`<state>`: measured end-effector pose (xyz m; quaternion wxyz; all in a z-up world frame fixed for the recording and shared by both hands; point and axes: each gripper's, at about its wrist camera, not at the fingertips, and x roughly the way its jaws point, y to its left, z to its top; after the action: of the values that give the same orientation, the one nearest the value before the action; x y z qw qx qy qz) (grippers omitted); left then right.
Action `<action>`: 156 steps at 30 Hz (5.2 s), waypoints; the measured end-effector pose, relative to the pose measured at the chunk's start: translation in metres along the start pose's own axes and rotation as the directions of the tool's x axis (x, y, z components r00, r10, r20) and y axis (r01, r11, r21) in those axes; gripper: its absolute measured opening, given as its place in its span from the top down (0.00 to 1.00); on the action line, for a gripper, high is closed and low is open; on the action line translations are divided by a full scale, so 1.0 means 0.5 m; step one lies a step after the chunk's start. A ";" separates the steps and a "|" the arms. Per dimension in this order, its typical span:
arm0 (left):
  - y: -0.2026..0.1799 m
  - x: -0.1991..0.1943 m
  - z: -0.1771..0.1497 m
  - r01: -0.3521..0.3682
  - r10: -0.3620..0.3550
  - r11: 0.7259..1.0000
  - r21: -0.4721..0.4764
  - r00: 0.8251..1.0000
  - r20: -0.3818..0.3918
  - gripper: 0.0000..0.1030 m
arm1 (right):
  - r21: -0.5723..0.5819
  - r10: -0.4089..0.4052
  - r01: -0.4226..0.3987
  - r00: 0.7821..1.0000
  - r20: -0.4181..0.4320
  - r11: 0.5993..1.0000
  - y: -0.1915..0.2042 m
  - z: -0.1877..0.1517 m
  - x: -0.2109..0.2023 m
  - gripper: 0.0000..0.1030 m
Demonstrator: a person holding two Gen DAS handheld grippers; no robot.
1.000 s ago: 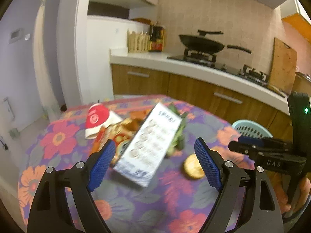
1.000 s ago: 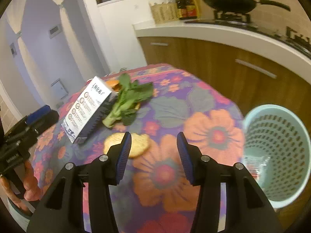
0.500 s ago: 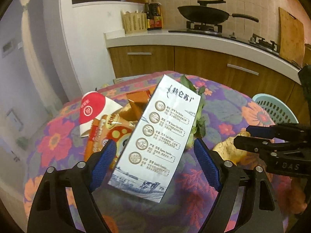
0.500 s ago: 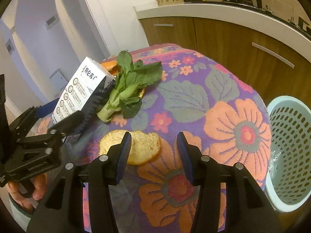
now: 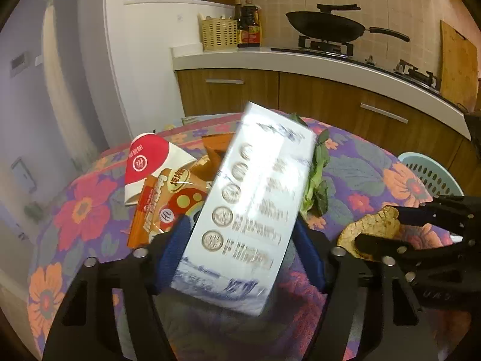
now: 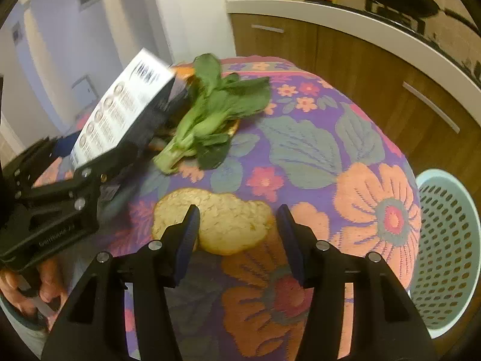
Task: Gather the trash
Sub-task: 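Grasp the white milk carton with the left gripper while the right gripper grasps the orange peel, then carry both items over the wastebasket and open both grippers, then move both grippers back toward the snack bag and greens on the table, then grasp the orange snack bag with the left gripper while the right gripper grasps the greens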
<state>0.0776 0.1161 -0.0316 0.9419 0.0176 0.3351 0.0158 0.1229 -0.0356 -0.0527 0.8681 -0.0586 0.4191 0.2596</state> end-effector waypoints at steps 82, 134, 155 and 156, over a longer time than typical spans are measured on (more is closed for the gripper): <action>-0.520 0.066 0.092 0.474 -0.465 0.879 0.048 0.876 -0.125 0.41 | 0.542 -0.283 0.190 0.955 0.091 0.818 -0.535 -0.236 -0.213 0.58; 0.183 0.089 0.009 0.129 -0.162 0.949 -0.289 0.983 -0.092 0.36 | 0.123 -0.032 0.009 0.983 0.180 0.992 0.023 0.148 0.048 0.36; 0.178 -0.017 -0.002 0.151 -0.149 0.946 -0.285 0.988 0.029 0.53 | 0.186 0.062 -0.093 0.984 0.169 0.978 -0.020 0.103 0.015 0.79; 0.175 -0.025 -0.002 0.160 -0.155 0.946 -0.283 0.987 0.038 0.53 | 0.184 0.064 -0.098 0.982 0.179 0.978 -0.022 0.098 0.006 0.79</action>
<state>0.0658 0.2032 -0.0207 0.9354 -0.1450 0.3223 -0.0114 0.1640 -0.0280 -0.0250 0.8912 0.0654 0.3677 0.2573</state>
